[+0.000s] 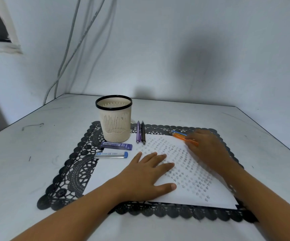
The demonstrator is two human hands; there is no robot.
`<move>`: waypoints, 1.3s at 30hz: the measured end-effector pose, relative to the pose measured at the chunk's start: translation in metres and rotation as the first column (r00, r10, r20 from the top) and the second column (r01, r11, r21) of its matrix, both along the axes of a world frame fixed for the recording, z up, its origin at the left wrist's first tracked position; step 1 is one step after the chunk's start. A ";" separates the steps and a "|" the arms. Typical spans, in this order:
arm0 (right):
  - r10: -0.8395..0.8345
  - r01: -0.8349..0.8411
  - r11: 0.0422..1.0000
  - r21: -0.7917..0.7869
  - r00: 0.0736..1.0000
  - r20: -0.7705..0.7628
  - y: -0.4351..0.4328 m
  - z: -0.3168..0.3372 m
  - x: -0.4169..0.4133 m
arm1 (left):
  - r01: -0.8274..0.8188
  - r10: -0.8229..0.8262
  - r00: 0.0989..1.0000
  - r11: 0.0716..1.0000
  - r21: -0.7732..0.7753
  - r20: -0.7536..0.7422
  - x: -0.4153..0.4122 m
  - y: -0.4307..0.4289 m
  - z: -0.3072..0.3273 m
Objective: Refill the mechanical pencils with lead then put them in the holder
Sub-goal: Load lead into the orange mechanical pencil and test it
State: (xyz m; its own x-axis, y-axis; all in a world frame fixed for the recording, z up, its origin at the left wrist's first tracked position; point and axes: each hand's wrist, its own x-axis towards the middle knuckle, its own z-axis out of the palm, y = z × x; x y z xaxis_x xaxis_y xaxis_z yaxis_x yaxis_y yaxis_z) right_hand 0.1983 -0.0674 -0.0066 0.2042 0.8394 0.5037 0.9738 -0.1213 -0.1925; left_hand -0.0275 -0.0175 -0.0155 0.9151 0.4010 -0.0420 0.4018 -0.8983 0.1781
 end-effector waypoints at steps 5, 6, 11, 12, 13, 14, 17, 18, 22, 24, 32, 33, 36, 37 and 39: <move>-0.104 0.101 0.994 0.045 0.991 0.087 -0.017 -0.010 0.012 | -0.004 0.004 1.000 1.000 0.002 0.003 0.000 0.000 0.000; -0.103 0.099 0.994 0.053 0.990 0.092 -0.018 -0.010 0.014 | -0.003 0.003 1.000 1.000 0.004 0.002 0.000 0.000 0.000; -0.114 0.110 0.993 0.044 0.987 0.117 -0.018 -0.013 0.017 | -0.003 0.003 1.000 1.000 0.005 -0.003 0.001 0.000 0.000; -0.123 0.120 0.992 0.030 0.986 0.110 -0.018 -0.013 0.016 | -0.002 0.002 1.000 1.000 0.005 -0.004 0.001 0.000 0.000; -0.130 0.129 0.991 0.016 0.986 0.104 -0.018 -0.014 0.015 | -0.001 0.001 1.000 1.000 0.005 -0.004 0.001 0.000 0.000; -0.135 0.136 0.991 0.004 0.986 0.101 -0.018 -0.014 0.015 | -0.001 0.001 1.000 1.000 0.005 -0.004 0.001 0.000 0.000; -0.150 0.154 0.987 -0.049 0.986 0.074 -0.015 -0.013 0.014 | 0.003 -0.003 1.000 1.000 0.004 -0.010 0.000 0.000 0.000; -0.154 0.158 0.986 -0.058 0.986 0.060 -0.015 -0.013 0.014 | 0.006 -0.006 1.000 1.000 0.004 -0.010 0.000 0.001 0.000; -0.168 0.169 0.984 -0.047 0.985 0.035 -0.015 -0.011 0.009 | 0.009 -0.009 1.000 1.000 0.007 0.011 0.000 0.002 -0.001; -0.163 0.165 0.985 -0.059 0.986 0.026 -0.016 -0.010 0.007 | 0.005 -0.005 0.999 1.000 0.010 0.052 0.000 0.003 -0.003; 0.037 -0.036 0.999 0.025 0.998 -0.060 -0.022 -0.002 -0.018 | -0.123 0.089 0.935 0.989 0.077 0.344 0.001 -0.001 0.002; 0.086 -0.086 0.996 0.009 0.994 -0.059 -0.022 -0.001 -0.023 | -0.141 0.091 0.922 0.984 0.106 0.377 0.002 -0.001 0.002; 0.227 -0.228 0.974 -0.005 0.972 -0.060 -0.023 0.001 -0.038 | -0.131 0.032 0.906 0.969 0.208 0.422 0.002 0.002 0.001; 0.269 -0.269 0.963 0.001 0.961 -0.065 -0.024 0.002 -0.044 | -0.122 0.011 0.906 0.964 0.236 0.423 0.003 0.004 0.000; 0.331 -0.330 0.944 0.026 0.940 -0.079 -0.025 0.003 -0.053 | -0.108 0.013 0.917 0.970 0.218 0.398 0.004 0.003 -0.002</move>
State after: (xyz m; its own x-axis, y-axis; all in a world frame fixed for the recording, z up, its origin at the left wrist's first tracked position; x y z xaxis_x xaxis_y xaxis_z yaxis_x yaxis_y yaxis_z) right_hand 0.1453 -0.0925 -0.0036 -0.0430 0.8604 0.5078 0.9397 0.2074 -0.2718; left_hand -0.0238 -0.0140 -0.0173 0.8123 0.4106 0.4141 0.3972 -0.9095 0.1226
